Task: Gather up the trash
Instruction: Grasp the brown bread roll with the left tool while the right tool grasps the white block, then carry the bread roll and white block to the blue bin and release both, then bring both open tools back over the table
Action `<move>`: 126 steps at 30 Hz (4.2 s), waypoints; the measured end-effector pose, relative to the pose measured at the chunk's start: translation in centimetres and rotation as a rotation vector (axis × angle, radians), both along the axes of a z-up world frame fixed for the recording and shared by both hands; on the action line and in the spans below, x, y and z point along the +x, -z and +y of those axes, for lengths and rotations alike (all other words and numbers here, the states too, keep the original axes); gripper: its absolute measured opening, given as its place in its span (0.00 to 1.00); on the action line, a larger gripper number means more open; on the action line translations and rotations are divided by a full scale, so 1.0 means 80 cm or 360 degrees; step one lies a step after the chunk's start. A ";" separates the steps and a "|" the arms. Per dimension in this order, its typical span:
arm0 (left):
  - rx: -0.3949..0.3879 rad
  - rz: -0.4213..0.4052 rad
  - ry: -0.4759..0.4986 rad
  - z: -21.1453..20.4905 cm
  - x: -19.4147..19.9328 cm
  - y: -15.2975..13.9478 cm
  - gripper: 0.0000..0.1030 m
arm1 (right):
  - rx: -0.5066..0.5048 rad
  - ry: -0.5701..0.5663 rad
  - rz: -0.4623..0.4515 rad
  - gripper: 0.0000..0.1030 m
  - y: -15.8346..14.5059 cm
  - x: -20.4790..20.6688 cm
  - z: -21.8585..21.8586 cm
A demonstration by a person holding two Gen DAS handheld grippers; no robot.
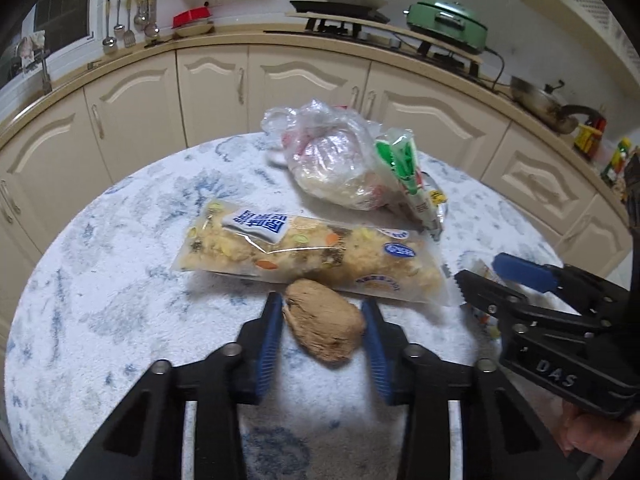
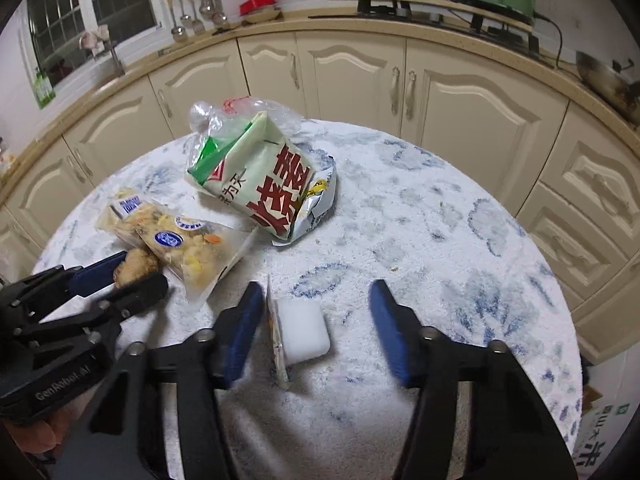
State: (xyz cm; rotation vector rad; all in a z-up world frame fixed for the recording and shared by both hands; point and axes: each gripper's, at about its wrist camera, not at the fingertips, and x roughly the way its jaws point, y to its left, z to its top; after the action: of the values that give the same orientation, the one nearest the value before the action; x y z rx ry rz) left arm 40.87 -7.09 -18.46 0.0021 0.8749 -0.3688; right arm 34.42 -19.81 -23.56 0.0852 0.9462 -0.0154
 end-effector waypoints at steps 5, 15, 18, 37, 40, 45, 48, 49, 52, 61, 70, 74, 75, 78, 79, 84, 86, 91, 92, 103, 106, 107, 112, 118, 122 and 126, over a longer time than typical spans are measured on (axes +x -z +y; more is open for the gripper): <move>-0.0057 0.0004 -0.0005 0.014 0.000 0.002 0.32 | -0.0017 -0.0031 0.0010 0.44 -0.001 -0.012 0.010; -0.0070 -0.0025 0.0025 0.014 -0.038 -0.003 0.31 | 0.0035 -0.0066 -0.0005 0.25 -0.002 -0.022 0.009; -0.0066 -0.0052 0.0030 0.011 -0.062 -0.011 0.31 | 0.0071 -0.0057 -0.0013 0.22 -0.004 -0.028 0.007; -0.0110 -0.0281 0.0120 0.003 -0.212 -0.082 0.31 | 0.0227 -0.0002 -0.0304 0.22 -0.097 -0.171 -0.013; -0.0118 -0.0330 0.0156 -0.009 -0.237 -0.095 0.31 | 0.0232 0.0038 -0.0356 0.22 -0.110 -0.200 -0.025; -0.0128 -0.0405 0.0233 -0.032 -0.275 -0.116 0.31 | 0.0233 0.0098 -0.0438 0.22 -0.134 -0.240 -0.045; -0.0138 -0.0439 0.0266 -0.046 -0.293 -0.126 0.31 | 0.0234 0.0140 -0.0489 0.22 -0.147 -0.263 -0.061; -0.0143 -0.0449 0.0275 -0.051 -0.299 -0.129 0.31 | 0.0231 0.0151 -0.0500 0.22 -0.150 -0.268 -0.066; -0.0164 -0.0468 0.0312 -0.064 -0.312 -0.136 0.31 | 0.0225 0.0191 -0.0537 0.22 -0.160 -0.287 -0.081; -0.0203 -0.0524 0.0434 -0.122 -0.344 -0.149 0.31 | 0.0183 0.0342 -0.0622 0.22 -0.182 -0.345 -0.136; -0.0230 -0.0473 0.0647 -0.214 -0.357 -0.131 0.31 | 0.0128 0.0626 -0.0632 0.22 -0.177 -0.420 -0.217; -0.0225 -0.0417 0.0740 -0.265 -0.351 -0.115 0.31 | 0.0130 0.0760 -0.0590 0.22 -0.158 -0.449 -0.257; -0.0222 -0.0396 0.0770 -0.279 -0.351 -0.109 0.31 | 0.0132 0.0793 -0.0575 0.22 -0.152 -0.456 -0.267; -0.0199 -0.0343 0.0837 -0.321 -0.344 -0.092 0.31 | 0.0154 0.0897 -0.0524 0.22 -0.128 -0.477 -0.299; -0.0189 -0.0320 0.0857 -0.335 -0.340 -0.085 0.31 | 0.0164 0.0926 -0.0508 0.22 -0.120 -0.483 -0.309; -0.0130 -0.0213 0.0949 -0.402 -0.319 -0.053 0.31 | 0.0207 0.1045 -0.0431 0.22 -0.081 -0.505 -0.350; -0.0103 -0.0169 0.0977 -0.430 -0.307 -0.041 0.31 | 0.0226 0.1083 -0.0395 0.22 -0.062 -0.512 -0.366; -0.0033 -0.0045 0.1035 -0.498 -0.276 0.000 0.31 | 0.0271 0.1143 -0.0313 0.22 -0.023 -0.515 -0.394; -0.0023 -0.0026 0.1044 -0.510 -0.272 0.007 0.31 | 0.0273 0.1154 -0.0292 0.22 -0.014 -0.515 -0.400; 0.0094 0.0223 0.1120 -0.633 -0.220 0.104 0.31 | 0.0360 0.1216 -0.0141 0.22 0.058 -0.507 -0.446; 0.0134 0.0300 0.1151 -0.660 -0.207 0.131 0.31 | 0.0377 0.1230 -0.0105 0.23 0.073 -0.505 -0.455; 0.0141 0.0329 0.1145 -0.664 -0.204 0.139 0.32 | 0.0381 0.1234 -0.0094 0.23 0.077 -0.504 -0.457; 0.0222 0.0398 0.1144 -0.693 -0.188 0.169 0.43 | 0.0420 0.1265 -0.0036 0.28 0.100 -0.504 -0.467; 0.0269 0.0325 0.1046 -0.702 -0.177 0.176 0.90 | 0.0448 0.1312 -0.0031 0.70 0.109 -0.509 -0.467; 0.0307 0.0259 0.0969 -0.696 -0.189 0.170 0.94 | 0.0411 0.1379 -0.0049 1.00 0.102 -0.514 -0.465; 0.0275 0.0188 0.0954 -0.692 -0.202 0.156 0.97 | 0.0377 0.1429 -0.0049 1.00 0.091 -0.519 -0.463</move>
State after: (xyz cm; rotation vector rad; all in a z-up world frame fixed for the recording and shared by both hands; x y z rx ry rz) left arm 24.73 -62.45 -30.96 0.4131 1.0126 -0.8578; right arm -7.09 -56.84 -30.81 0.7214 0.8106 -0.7285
